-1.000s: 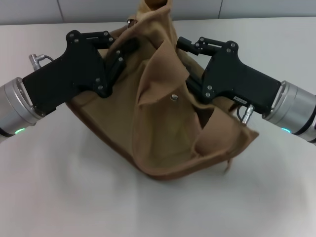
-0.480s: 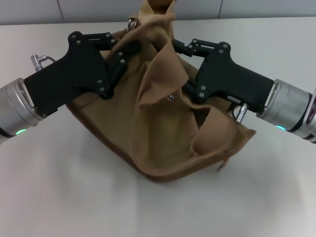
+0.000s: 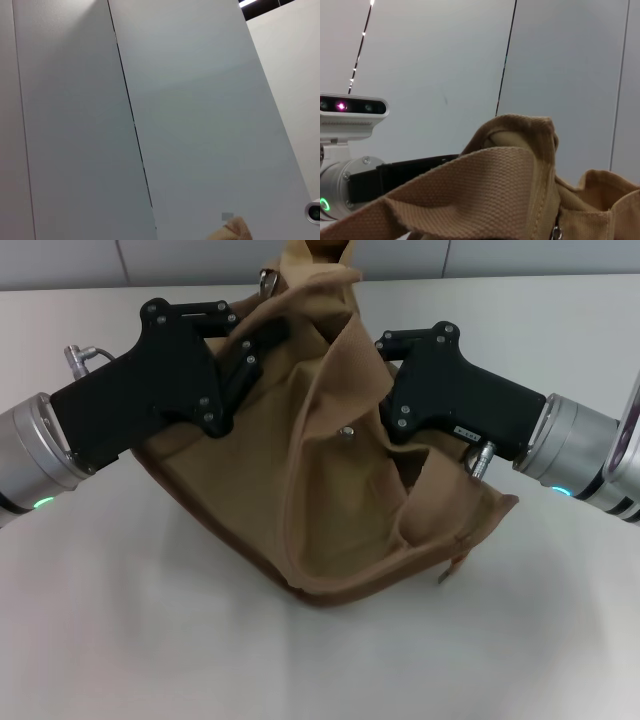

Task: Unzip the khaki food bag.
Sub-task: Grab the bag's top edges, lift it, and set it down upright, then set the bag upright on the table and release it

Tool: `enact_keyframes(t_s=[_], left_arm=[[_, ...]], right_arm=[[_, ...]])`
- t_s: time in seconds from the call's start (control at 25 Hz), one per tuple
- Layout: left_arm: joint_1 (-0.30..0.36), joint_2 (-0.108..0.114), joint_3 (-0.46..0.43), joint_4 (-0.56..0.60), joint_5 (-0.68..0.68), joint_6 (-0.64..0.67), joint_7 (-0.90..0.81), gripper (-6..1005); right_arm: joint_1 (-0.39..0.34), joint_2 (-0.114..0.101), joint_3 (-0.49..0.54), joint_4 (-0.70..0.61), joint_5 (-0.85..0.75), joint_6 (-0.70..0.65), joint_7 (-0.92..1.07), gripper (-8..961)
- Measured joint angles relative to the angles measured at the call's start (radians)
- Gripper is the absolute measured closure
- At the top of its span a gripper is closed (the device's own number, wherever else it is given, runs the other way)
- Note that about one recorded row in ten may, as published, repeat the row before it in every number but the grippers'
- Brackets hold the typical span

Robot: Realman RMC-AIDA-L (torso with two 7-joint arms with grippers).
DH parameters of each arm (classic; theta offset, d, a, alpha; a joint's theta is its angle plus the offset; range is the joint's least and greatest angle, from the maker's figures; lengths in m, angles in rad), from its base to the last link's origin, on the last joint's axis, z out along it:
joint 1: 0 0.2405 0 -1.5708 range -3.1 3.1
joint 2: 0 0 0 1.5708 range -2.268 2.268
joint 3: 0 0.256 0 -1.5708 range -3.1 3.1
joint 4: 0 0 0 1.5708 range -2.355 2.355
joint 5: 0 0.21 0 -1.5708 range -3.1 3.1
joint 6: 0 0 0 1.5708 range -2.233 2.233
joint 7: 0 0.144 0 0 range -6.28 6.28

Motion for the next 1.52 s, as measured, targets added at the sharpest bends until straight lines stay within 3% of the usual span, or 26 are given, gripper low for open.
enact_keyframes(t_s=[0.2, 0.44, 1.08, 1.28, 1.52], left_arm=[[-0.001, 0.0, -0.004, 0.0, 0.0, 0.001, 0.0, 910], [0.0, -0.001, -0.01, -0.004, -0.013, 0.0, 0.0, 907], [0.01, -0.003, -0.012, -0.019, -0.076, -0.025, 0.0, 899], [-0.002, -0.004, -0.012, -0.041, -0.095, -0.029, 0.006, 896], [-0.043, -0.006, -0.011, -0.179, -0.18, -0.035, 0.089, 894]], right_arm=[[-0.01, 0.0, 0.011, -0.001, 0.003, -0.007, 0.002, 928], [-0.062, -0.005, 0.005, -0.01, -0.012, -0.036, 0.004, 954], [-0.41, -0.011, -0.02, -0.197, -0.037, -0.136, 0.094, 945], [-0.443, -0.011, 0.006, -0.212, -0.017, -0.166, 0.13, 942], [-0.443, -0.009, 0.12, -0.205, 0.047, -0.215, 0.225, 938]])
